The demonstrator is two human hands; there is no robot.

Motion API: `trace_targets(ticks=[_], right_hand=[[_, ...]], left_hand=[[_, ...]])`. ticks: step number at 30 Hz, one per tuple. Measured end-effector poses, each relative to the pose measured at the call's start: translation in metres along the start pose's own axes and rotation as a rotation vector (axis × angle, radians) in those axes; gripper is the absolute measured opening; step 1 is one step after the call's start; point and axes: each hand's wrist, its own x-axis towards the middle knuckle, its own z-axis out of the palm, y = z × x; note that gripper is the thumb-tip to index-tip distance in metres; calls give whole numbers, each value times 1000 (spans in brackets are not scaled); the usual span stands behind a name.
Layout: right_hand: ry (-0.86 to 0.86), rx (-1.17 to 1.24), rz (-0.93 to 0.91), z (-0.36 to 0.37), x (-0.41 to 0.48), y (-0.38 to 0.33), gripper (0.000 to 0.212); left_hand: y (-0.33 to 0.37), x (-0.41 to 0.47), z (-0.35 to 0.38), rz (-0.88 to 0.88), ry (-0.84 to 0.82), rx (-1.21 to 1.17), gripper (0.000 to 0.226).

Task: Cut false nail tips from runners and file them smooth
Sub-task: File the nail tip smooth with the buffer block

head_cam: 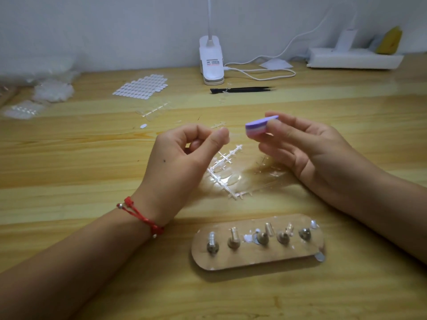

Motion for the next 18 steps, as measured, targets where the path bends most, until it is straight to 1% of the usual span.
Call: trace_targets(ticks=[2,4,6,9,10,12,14,16,18], right_hand=[[-41,-106,-23,1,-2,2,31],[-107,-235,-39,4,-6,5,31],[-86,-195,-40,4,-4,4,30],[-9,-51,-16,1,-1,1,31],[-6,-49,-13,1,-1,1,31],[-53,-130,-25,2,-3,3,32],[-95,-194,-34,5,-5,5,31],[-48,-126,-28,3,-3,3,31],[3,-35,-20,0,-1,1,29]], left_hand=[[0,0,-1,3,16,-14,20],[0,0,0,11,-18,0,22],[0,-1,2,16,-65,27,25],[-1,0,1,-14,-38,8,24],[-1,1,1,-18,-27,-2,23],[-1,0,0,-3,-29,2,23],[-1,-1,1,11,-68,35,23],[-1,-1,1,-1,-96,40,23],[-1,0,1,-19,-78,31,20]])
